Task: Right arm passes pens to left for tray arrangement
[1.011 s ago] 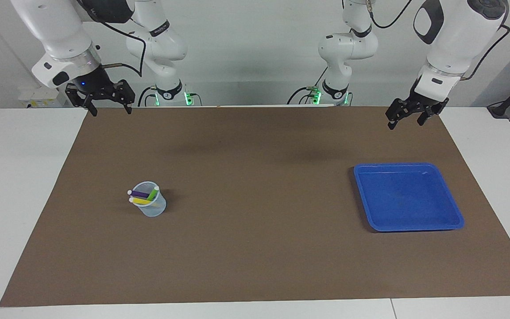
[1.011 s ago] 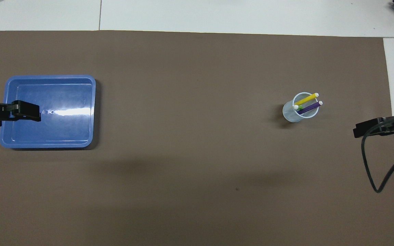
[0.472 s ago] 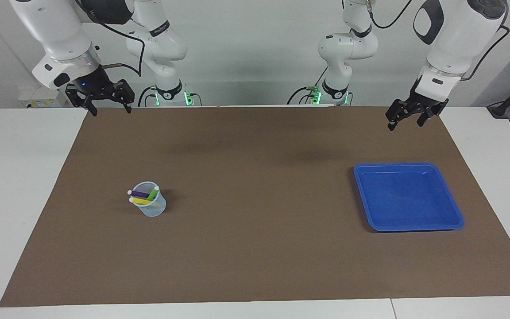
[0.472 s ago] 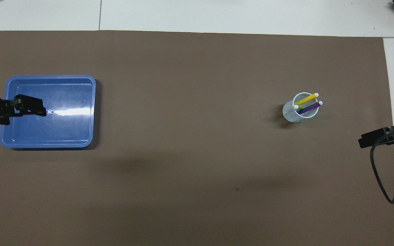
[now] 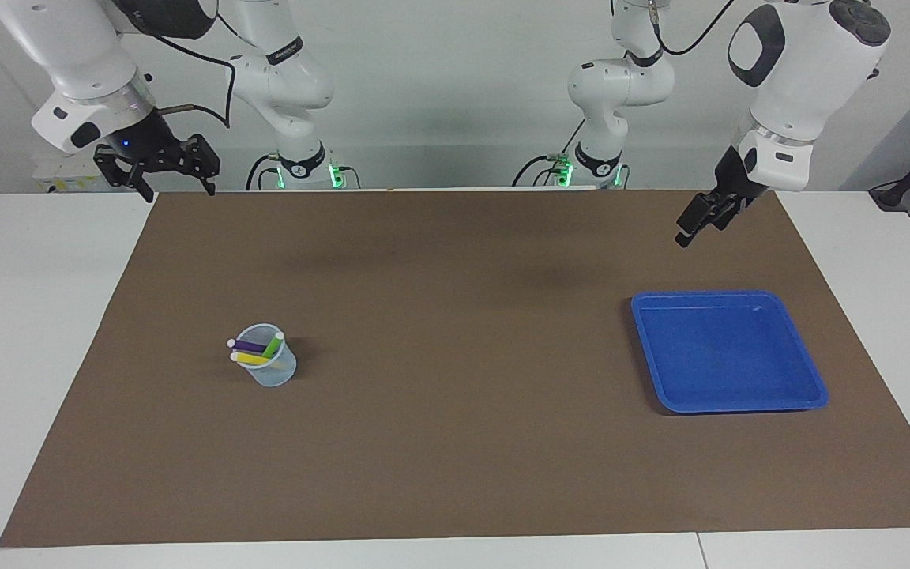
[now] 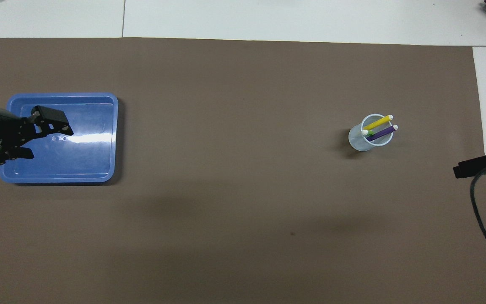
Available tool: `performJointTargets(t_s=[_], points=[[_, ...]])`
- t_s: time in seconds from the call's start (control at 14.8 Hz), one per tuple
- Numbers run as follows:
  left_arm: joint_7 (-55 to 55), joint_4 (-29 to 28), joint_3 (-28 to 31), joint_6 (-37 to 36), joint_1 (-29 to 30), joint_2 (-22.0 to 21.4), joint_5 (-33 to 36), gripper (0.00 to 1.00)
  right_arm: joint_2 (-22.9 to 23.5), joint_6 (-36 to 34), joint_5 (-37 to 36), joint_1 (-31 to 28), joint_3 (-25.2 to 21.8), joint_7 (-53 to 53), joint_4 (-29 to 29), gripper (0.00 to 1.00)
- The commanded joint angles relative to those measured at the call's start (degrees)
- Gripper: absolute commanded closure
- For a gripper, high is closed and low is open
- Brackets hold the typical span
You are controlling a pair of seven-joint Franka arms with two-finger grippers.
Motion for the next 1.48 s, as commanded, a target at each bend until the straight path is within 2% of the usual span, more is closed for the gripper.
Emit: performJointTargets(t_s=[0.0, 0.27, 0.54, 0.67, 0.88, 1.01, 1.15, 1.28, 1.42], points=[[-13.52, -0.79, 0.3, 0.96, -3.72, -0.81, -0.39, 0.0, -2.92, 3.94, -0.06, -0.14, 0.34, 2.26, -5.09, 0.0], [-21.99, -0.62, 0.39, 1.05, -4.7, -0.9, -0.3, 0.0, -3.01, 6.41, -0.06, -0.05, 0.42, 6.22, -7.29, 0.0], [-37.01, -0.09, -0.57, 2.63, -4.96, -0.9, -1.08, 0.0, -3.01, 7.73, -0.06, -0.05, 0.69, 6.13, -7.65, 0.0], [-44.9, -0.09, -1.28, 2.72, -5.83, -0.98, -3.98, 0.0, -1.79, 10.61, -0.06, -0.05, 0.69, 6.04, -7.64, 0.0], [-56.25, -0.61, -1.46, 4.65, -8.99, -0.98, -6.53, 0.0, 1.37, 12.73, -0.58, 2.13, 0.87, 6.22, -6.94, 0.0], [-60.14, -2.27, -1.46, 7.28, -10.4, -1.59, -10.04, 0.0, 2.96, 15.1, -2.86, 3.37, 0.87, 6.4, -6.33, 0.0], [-64.78, -3.51, -1.46, 11.14, -11.2, -1.86, -14.08, 0.0, 6.72, 17.3, -3.22, 4.77, 0.95, 6.4, -3.71, 0.0], [-69.71, -3.43, -1.55, 11.95, -12.51, -1.86, -18.38, 0.0, 11.03, 19.58, -5.49, 6.27, 0.95, 6.4, -1.06, 0.0], [-71.39, -2.99, -1.63, 15.79, -17.15, -1.42, -21.55, 0.0, 13.85, 22.57, -8.3, 9.69, 0.87, 6.83, -0.53, 0.0]])
